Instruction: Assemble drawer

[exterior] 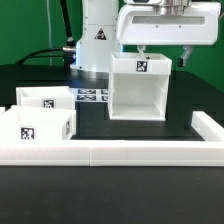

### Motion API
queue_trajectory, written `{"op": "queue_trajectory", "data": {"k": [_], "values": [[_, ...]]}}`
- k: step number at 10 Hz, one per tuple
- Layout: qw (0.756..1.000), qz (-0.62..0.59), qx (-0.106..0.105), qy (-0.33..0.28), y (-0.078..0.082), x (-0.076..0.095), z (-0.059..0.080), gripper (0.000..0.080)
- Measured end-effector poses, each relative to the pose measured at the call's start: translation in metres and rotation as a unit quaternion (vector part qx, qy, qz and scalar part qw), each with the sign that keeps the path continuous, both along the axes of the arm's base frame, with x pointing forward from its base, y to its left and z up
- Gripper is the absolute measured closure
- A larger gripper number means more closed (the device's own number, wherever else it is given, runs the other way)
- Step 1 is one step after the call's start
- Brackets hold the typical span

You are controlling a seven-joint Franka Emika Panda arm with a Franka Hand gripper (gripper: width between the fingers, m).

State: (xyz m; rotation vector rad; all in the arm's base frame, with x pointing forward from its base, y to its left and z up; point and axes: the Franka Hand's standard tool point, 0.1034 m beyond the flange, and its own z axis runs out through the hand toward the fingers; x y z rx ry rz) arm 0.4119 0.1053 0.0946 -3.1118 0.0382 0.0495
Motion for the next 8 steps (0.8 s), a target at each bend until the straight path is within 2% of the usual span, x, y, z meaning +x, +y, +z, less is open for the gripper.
{"op": "queue_trajectory", "data": {"k": [1, 2, 3, 4, 5, 8], "values": [[1.000, 0.000, 0.000, 0.000, -0.0007, 0.0002, 0.0000, 0.0394], [1.000, 0.000, 0.000, 0.000, -0.0005, 0.0002, -0.0001, 0.0394], [1.000, 0.000, 0.000, 0.000, -0.0005, 0.0002, -0.0001, 0.0599], [1.000, 0.000, 0.000, 0.000, -0.0005, 0.0001, -0.0001, 0.0728], [1.000, 0.000, 0.000, 0.000, -0.0005, 0.0002, -0.0001, 0.0763], [1.000, 0.000, 0.000, 0.000, -0.0005, 0.0002, -0.0001, 0.0763]]}}
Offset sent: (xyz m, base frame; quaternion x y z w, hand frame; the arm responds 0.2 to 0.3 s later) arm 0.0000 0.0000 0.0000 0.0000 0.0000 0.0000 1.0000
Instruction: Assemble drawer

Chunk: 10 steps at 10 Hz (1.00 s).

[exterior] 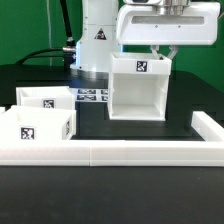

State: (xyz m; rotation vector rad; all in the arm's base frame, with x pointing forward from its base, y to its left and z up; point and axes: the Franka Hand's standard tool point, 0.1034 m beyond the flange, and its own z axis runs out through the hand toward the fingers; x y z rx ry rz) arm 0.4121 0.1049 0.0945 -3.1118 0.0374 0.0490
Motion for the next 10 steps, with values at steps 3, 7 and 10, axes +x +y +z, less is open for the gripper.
{"op": "queue_trajectory", "data": {"k": [3, 7, 10], "values": [[1.000, 0.006, 0.001, -0.001, -0.001, 0.005, 0.000, 0.0763], [1.000, 0.003, 0.013, -0.027, -0.004, 0.068, 0.000, 0.0762], [0.999, 0.004, 0.021, -0.049, -0.005, 0.117, 0.001, 0.0762]]}}
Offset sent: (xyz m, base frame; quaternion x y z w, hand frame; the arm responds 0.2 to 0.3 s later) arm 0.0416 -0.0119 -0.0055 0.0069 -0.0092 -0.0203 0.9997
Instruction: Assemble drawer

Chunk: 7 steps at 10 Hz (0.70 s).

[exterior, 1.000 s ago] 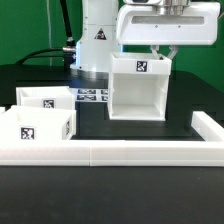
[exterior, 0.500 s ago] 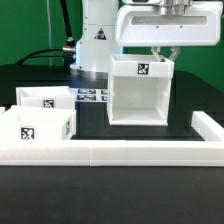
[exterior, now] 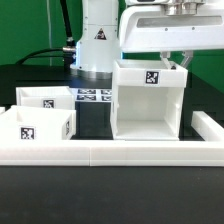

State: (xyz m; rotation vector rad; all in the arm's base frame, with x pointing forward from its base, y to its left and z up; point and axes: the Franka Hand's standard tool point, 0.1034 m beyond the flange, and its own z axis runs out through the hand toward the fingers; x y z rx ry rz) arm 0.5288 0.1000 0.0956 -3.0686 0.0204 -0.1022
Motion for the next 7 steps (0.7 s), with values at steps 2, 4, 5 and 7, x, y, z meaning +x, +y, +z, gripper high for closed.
{"op": "queue_trajectory", "data": {"k": [2, 4, 5, 7], "values": [[1.000, 0.006, 0.002, -0.013, -0.002, 0.024, 0.001, 0.0762], [1.000, 0.015, 0.002, -0.022, -0.003, 0.034, 0.001, 0.0762], [1.000, 0.011, 0.002, -0.022, -0.003, 0.034, 0.002, 0.0762], [1.000, -0.010, 0.005, -0.020, -0.002, 0.034, 0.002, 0.0762]]}}
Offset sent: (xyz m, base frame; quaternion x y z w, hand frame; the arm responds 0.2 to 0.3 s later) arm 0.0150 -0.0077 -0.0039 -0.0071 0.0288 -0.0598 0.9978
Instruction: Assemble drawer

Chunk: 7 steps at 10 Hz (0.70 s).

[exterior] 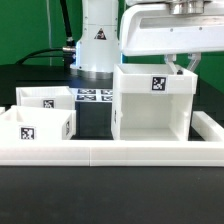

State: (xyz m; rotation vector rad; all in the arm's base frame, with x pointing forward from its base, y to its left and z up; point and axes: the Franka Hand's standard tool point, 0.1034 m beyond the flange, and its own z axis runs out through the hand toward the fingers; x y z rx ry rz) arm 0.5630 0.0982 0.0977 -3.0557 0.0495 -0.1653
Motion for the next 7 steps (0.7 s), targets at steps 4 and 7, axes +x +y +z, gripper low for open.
{"op": "queue_trajectory", "data": {"k": [4, 7], "values": [[0.989, -0.146, 0.019, 0.007, 0.006, 0.002, -0.001, 0.0762], [0.958, -0.283, 0.038, 0.001, -0.003, 0.014, 0.003, 0.0760]]}}
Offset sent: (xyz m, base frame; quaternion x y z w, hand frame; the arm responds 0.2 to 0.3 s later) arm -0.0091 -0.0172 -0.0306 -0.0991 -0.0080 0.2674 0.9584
